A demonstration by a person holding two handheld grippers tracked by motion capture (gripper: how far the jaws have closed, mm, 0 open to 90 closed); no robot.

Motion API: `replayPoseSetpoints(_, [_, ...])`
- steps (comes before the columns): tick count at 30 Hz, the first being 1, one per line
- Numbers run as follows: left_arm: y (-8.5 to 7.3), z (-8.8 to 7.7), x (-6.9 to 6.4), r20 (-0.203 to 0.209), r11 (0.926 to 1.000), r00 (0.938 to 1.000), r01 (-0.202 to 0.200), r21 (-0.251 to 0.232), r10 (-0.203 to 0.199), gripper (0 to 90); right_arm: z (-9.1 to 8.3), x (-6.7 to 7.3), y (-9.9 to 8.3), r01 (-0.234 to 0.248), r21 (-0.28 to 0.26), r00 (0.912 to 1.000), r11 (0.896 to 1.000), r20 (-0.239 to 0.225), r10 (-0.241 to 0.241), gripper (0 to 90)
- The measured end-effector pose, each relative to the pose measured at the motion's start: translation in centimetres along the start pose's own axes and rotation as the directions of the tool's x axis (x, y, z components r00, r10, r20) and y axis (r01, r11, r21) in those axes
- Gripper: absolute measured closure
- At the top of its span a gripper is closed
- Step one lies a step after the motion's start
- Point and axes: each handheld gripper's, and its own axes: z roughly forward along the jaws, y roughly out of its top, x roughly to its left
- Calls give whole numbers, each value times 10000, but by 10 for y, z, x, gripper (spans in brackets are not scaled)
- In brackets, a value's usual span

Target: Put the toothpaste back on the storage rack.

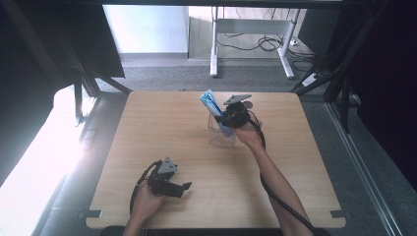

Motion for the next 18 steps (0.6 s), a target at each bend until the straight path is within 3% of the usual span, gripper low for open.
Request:
replayPoseSetpoints(12, [0,1,-1,6,10000,10000,-32,26,32,130,-2,0,-4,115,262,9995,9996,-293,-108,653])
replayPoseSetpoints(18, [0,1,-1,-9,9999,10000,-75,75,75,129,-5,1,-4,66,192,9988,9998,-478,-57,583])
